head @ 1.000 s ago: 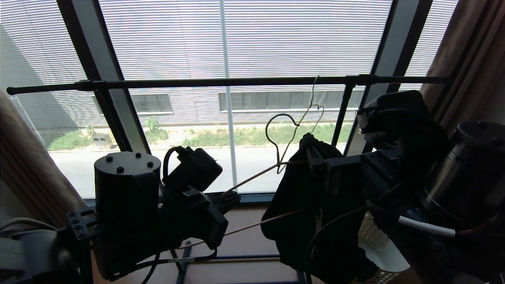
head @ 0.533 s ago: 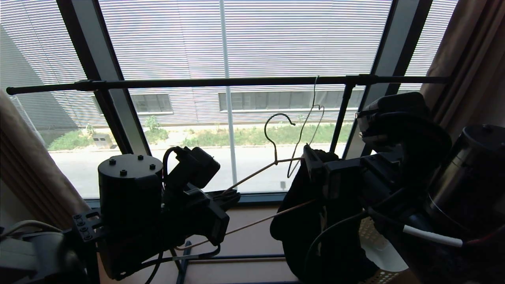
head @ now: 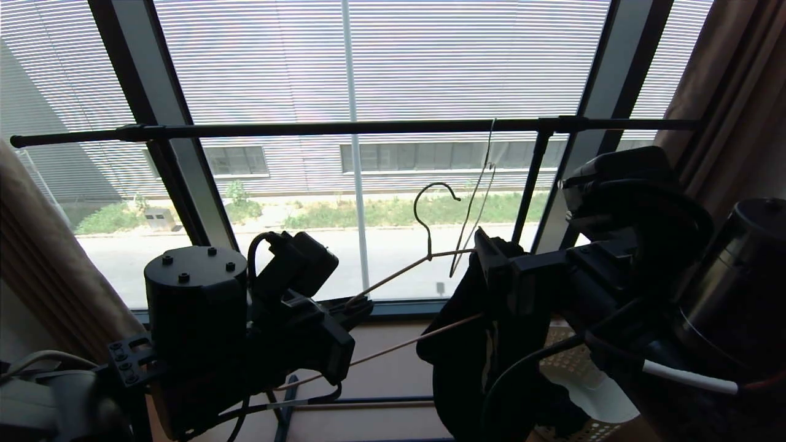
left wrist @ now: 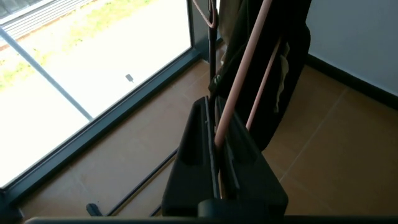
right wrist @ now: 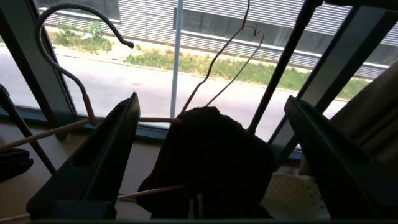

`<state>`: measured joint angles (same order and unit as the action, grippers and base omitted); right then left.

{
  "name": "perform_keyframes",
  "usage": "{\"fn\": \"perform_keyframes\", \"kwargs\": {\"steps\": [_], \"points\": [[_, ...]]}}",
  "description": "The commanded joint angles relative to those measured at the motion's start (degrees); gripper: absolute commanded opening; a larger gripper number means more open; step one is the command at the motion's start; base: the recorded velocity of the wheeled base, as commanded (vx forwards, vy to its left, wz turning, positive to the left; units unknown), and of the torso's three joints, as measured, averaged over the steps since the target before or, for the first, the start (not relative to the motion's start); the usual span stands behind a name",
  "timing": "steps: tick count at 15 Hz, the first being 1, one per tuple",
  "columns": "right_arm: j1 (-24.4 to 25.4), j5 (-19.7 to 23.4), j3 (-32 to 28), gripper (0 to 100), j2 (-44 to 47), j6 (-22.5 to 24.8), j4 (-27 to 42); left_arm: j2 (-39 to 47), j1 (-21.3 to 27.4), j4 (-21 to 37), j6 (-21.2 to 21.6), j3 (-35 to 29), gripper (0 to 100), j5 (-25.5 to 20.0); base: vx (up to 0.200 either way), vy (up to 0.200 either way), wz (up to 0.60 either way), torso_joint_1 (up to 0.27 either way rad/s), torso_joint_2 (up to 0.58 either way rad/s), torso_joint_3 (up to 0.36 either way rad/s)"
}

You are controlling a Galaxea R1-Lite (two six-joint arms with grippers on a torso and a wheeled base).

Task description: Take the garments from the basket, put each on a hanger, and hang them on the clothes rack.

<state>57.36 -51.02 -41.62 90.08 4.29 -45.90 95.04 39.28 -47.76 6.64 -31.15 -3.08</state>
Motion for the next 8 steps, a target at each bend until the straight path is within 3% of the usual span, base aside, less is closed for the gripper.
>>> {"fn": "perform_keyframes", "kwargs": {"steps": [1,3,5,6,7,8], "points": [[-4.5,5.7,2.4,100,-3.5,2.0,0.3,-0.2,-0.2,0.0,0.0,1.0,0,-0.3,0.0,0.0,0.0,0.0,0.0,0.0],[-11.7,18.5,5.8,100,-8.6,5.1,2.0,-0.6,-1.6,-1.8,-0.6,2.8,0,-0.5,0.0,0.0,0.0,0.0,0.0,0.0],[-19.5,34.0,5.1,100,-15.5,5.8,12.8,-0.8,-2.7,-6.2,-0.5,6.4,0,-3.2,0.0,0.0,0.0,0.0,0.0,0.0],[-21.1,37.9,4.1,100,-16.7,5.9,16.3,-0.8,-3.1,-7.2,-0.4,7.2,0,-4.0,0.0,0.0,0.0,0.0,0.0,0.0],[-26.8,49.5,-0.4,100,-19.6,6.7,29.5,-0.9,-4.2,-10.4,-0.2,9.3,0,-6.7,0.0,0.0,0.0,0.0,0.0,0.0],[-29.8,55.7,-3.6,100,-20.0,8.4,35.9,-0.9,-4.6,-12.3,-0.2,10.5,0,-7.9,0.0,0.0,0.0,0.0,0.0,0.0]]}}
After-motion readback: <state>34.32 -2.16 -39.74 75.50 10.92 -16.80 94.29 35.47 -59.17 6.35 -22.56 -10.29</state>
